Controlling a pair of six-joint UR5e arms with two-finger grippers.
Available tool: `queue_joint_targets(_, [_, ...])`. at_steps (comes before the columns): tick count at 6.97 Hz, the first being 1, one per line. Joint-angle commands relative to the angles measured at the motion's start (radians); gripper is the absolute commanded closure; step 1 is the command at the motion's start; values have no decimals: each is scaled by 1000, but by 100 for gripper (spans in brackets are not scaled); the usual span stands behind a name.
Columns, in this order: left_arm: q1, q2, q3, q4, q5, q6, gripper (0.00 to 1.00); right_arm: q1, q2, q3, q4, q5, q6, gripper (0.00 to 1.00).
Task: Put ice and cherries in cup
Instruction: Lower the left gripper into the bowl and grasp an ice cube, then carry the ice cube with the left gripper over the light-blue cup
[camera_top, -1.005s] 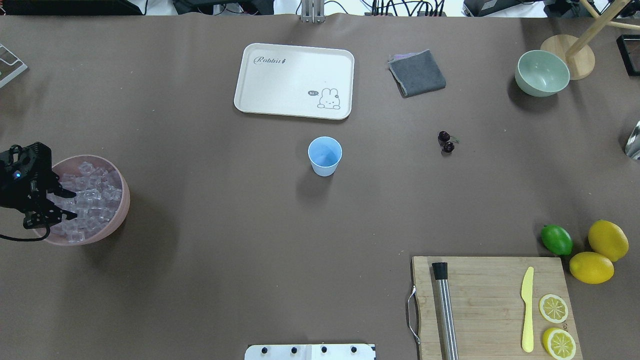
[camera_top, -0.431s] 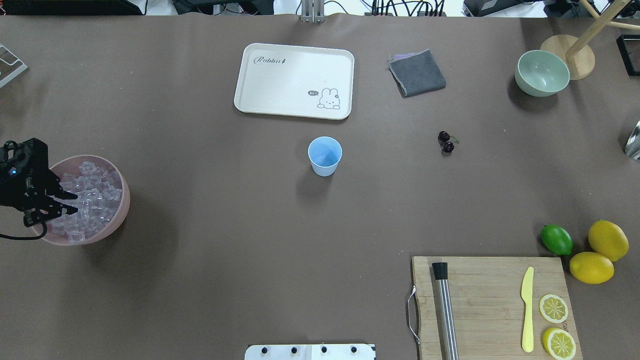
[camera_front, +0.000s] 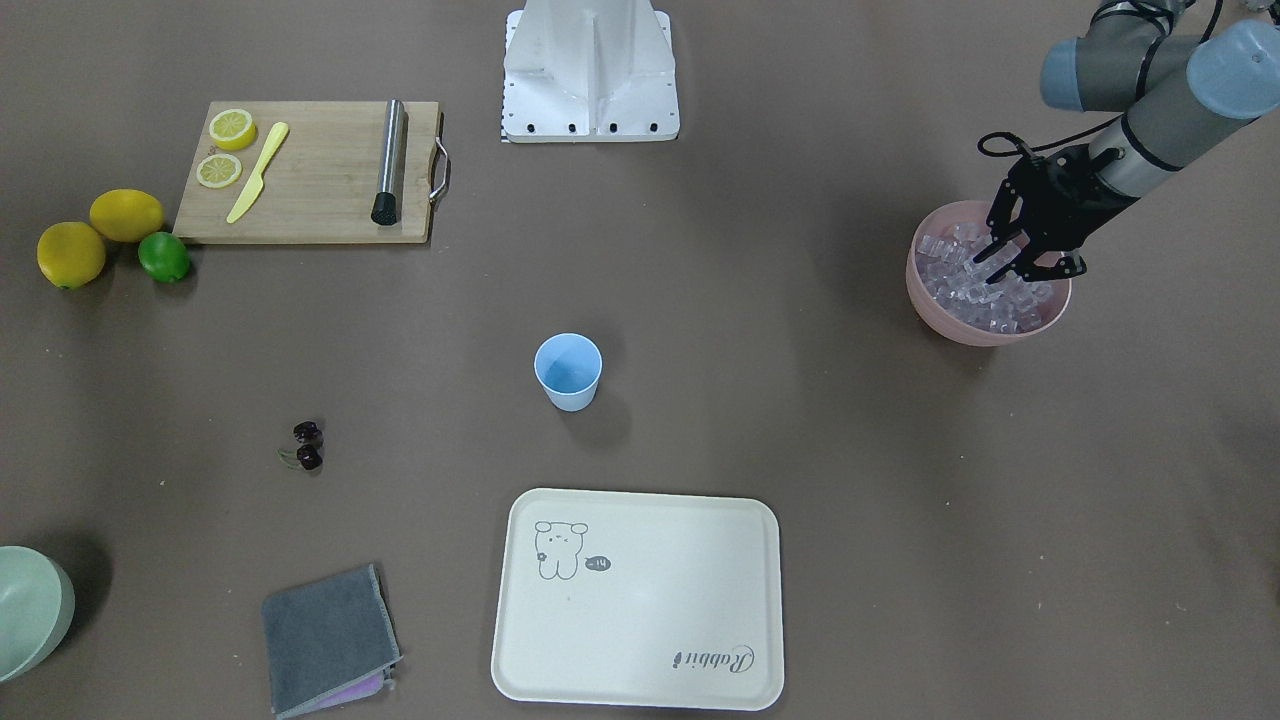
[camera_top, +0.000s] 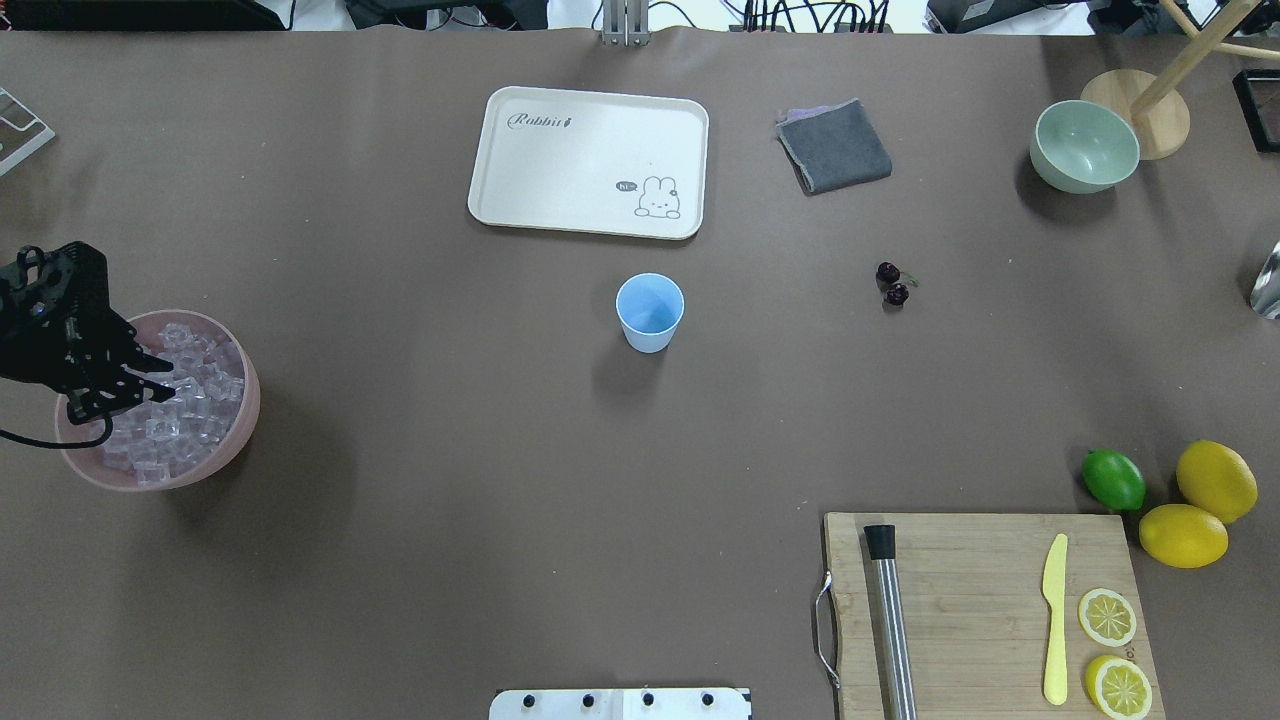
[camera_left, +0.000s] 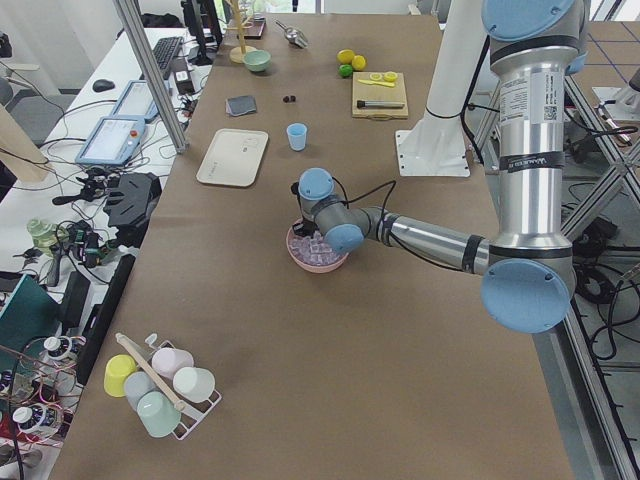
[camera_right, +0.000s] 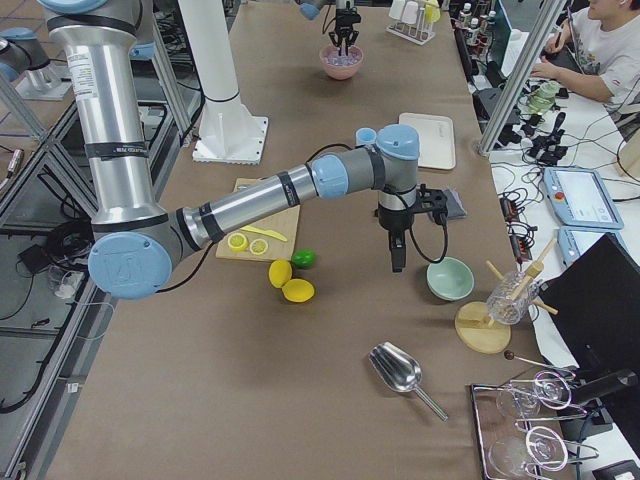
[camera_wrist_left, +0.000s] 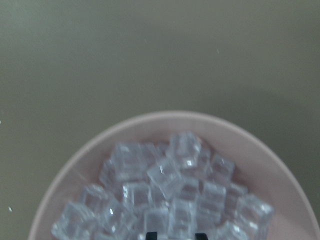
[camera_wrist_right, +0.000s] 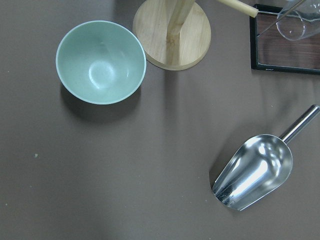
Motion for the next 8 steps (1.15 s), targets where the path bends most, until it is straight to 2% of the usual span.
queue_joint_targets(1, [7,-180,27,0,3,-217,100,0,0,-2,0,7,0,0])
queue_joint_targets(4, [61,-475,159,3,53,-396,100,-6,-5,-20,-3,22,1,0])
queue_joint_targets(6, [110,-617,214,6,130,-477,100,-28,-5,-36,-5,24,0,0])
queue_joint_targets(8, [206,-719,245,4,263,-597,100,-38,-6,-39,-8,56,1,0])
